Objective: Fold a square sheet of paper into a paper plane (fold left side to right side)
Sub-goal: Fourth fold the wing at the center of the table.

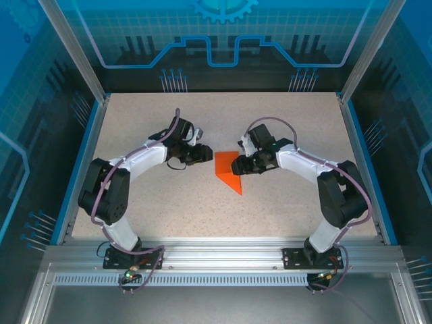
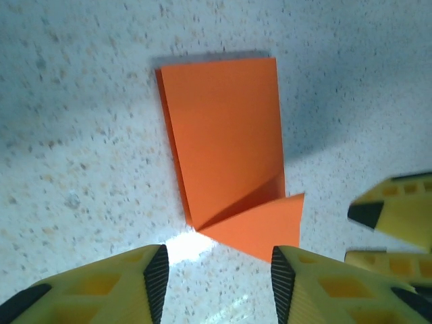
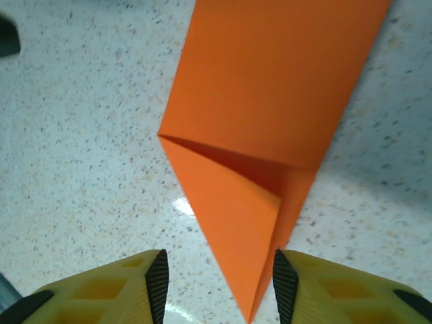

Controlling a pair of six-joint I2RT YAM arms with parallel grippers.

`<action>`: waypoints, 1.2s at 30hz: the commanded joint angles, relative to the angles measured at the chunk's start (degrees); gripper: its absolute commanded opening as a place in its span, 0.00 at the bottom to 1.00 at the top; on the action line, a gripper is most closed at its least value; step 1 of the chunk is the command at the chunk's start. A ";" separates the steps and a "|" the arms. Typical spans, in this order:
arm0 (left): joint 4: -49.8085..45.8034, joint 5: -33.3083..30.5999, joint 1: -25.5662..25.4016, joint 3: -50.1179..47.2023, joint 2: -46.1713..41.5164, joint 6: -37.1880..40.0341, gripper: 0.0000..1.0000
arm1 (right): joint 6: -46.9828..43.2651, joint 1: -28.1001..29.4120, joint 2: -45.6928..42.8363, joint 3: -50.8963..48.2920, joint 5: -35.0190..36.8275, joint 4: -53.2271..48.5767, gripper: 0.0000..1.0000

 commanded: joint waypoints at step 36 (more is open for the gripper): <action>10.35 12.80 -5.51 4.13 12.51 -14.87 0.44 | -4.76 -2.75 1.92 -2.20 2.47 3.11 0.36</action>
